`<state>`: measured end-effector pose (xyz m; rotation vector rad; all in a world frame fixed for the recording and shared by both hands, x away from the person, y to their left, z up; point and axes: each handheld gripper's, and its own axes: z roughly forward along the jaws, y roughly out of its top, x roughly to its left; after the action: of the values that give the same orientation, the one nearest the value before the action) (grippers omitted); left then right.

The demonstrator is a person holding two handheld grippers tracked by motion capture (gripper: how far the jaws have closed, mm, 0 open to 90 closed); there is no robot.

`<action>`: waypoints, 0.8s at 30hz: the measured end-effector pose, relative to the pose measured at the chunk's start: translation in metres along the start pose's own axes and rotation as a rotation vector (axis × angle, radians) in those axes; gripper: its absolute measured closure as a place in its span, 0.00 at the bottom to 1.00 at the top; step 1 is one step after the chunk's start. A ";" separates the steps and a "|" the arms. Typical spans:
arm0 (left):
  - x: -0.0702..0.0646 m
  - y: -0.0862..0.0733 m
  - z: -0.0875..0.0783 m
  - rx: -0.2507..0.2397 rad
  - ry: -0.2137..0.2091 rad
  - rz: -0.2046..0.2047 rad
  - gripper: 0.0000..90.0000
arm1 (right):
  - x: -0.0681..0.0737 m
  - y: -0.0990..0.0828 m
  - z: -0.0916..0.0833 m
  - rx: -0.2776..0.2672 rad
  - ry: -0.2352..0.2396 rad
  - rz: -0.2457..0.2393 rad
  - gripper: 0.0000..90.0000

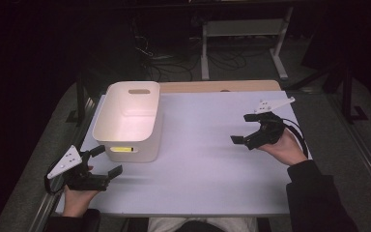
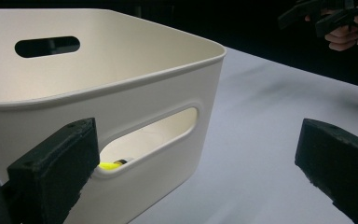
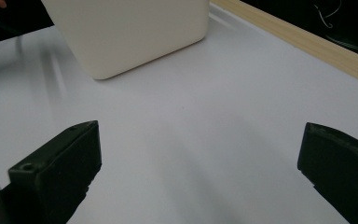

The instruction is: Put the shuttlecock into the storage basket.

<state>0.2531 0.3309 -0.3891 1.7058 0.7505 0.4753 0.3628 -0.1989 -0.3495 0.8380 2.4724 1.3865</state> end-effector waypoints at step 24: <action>0.000 0.000 0.000 0.003 0.001 0.002 0.00 | 0.001 -0.030 -0.011 -0.015 -0.026 0.041 0.00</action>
<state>0.2534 0.3311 -0.3892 1.7099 0.7506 0.4771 0.3455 -0.2190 -0.3683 0.9022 2.4361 1.3962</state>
